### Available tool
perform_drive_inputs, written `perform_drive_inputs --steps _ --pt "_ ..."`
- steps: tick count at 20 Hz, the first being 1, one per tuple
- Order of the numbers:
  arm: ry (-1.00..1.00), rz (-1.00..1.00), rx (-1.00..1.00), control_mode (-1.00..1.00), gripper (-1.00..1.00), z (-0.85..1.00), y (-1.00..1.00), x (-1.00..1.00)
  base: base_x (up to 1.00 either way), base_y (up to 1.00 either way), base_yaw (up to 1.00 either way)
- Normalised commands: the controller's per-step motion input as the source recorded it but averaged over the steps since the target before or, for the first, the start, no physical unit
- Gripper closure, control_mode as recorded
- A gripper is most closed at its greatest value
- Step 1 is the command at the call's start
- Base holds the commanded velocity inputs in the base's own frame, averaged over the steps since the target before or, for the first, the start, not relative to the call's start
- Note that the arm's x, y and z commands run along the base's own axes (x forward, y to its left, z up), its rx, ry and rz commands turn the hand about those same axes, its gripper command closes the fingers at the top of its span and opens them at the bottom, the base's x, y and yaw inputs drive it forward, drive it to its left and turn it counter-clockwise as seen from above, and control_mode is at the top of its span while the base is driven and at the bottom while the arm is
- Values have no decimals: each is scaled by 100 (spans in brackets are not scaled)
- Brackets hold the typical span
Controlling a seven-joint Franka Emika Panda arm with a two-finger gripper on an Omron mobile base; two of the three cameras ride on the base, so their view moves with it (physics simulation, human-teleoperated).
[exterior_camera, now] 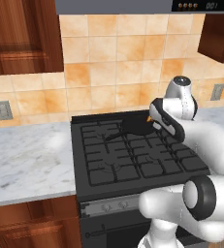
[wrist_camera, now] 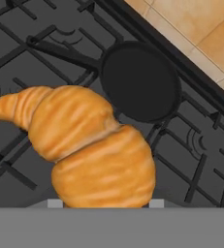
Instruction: Pick the croissant and place it on the pan. Then turn on the stove to warm the croissant.
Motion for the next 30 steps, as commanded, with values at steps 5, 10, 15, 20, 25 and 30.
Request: perform_drive_inputs --steps 5,10,15,20,25,30 --pt "0 0 0 -100 100 -6 0 51 0 0 0" --pt "0 0 0 -100 100 -21 0 39 0 0 0" --pt "3 0 0 -100 100 -26 0 46 0 0 0" --pt "7 0 0 -100 100 -25 1 46 0 0 0" --pt "7 0 0 -100 100 -27 0 39 0 0 0" --pt "10 0 0 -100 100 -29 0 32 0 0 0"
